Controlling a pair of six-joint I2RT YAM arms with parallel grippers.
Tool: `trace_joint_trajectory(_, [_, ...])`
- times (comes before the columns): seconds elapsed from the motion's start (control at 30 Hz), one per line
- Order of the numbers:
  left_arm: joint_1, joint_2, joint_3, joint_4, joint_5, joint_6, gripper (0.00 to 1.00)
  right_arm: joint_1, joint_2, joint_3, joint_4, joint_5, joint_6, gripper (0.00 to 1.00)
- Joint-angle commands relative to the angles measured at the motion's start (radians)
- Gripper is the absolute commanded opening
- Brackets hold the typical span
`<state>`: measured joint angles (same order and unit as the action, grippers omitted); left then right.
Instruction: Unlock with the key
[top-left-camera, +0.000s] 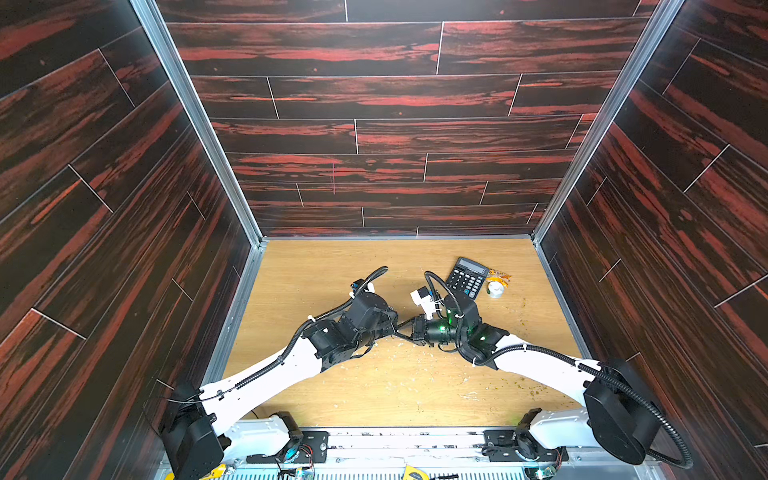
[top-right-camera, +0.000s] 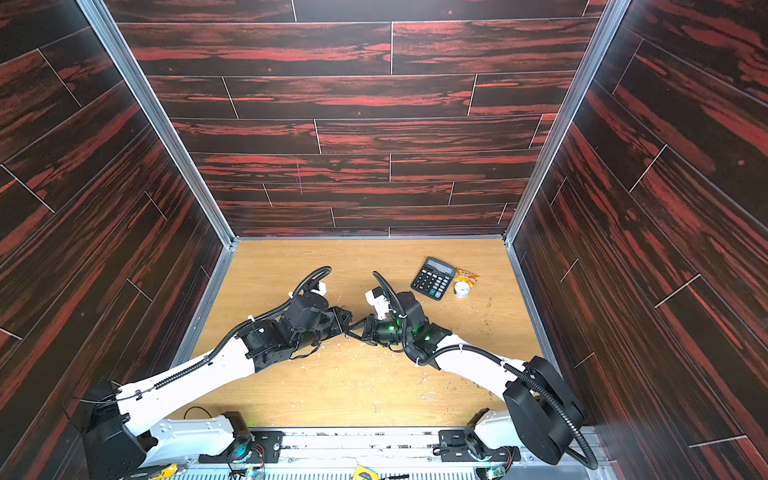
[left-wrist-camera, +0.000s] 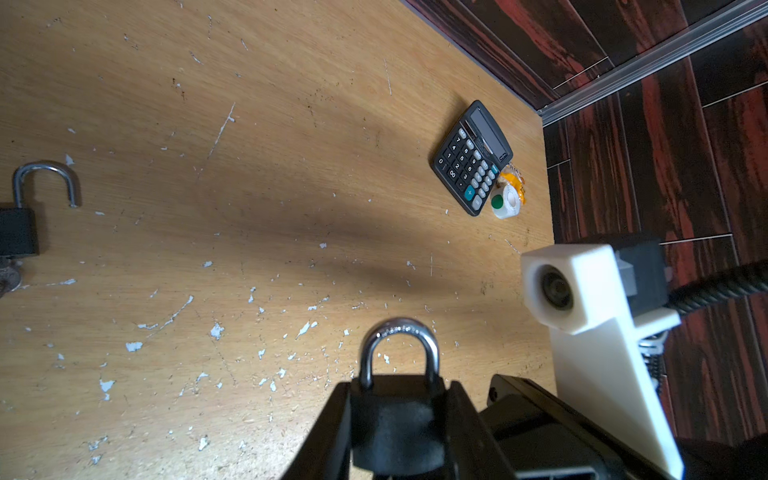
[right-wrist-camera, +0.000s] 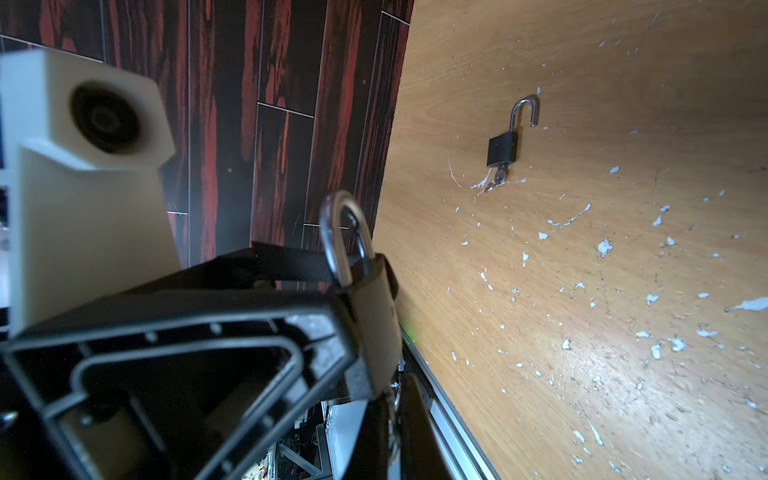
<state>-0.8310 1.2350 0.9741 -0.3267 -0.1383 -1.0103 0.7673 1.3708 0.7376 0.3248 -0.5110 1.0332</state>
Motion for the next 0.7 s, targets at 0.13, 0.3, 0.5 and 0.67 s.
trace_joint_trajectory(0.13, [0.023, 0.023, -0.008, -0.135, -0.008, 0.035, 0.0, 0.014, -0.029, 0.084, 0.02, -0.052, -0.111, 0.0])
trace_joint_trajectory(0.3, [0.023, 0.017, -0.046, -0.044, 0.045, 0.019, 0.0, 0.01, 0.012, 0.052, 0.267, -0.179, 0.017, 0.0])
trace_joint_trajectory(0.5, [0.029, -0.011, -0.076, -0.044, 0.022, -0.004, 0.0, 0.014, 0.002, 0.03, 0.381, -0.223, 0.065, 0.0])
trace_joint_trajectory(0.67, [0.039, -0.032, -0.087, -0.03, 0.015, -0.009, 0.0, 0.014, 0.008, 0.009, 0.474, -0.258, 0.137, 0.0])
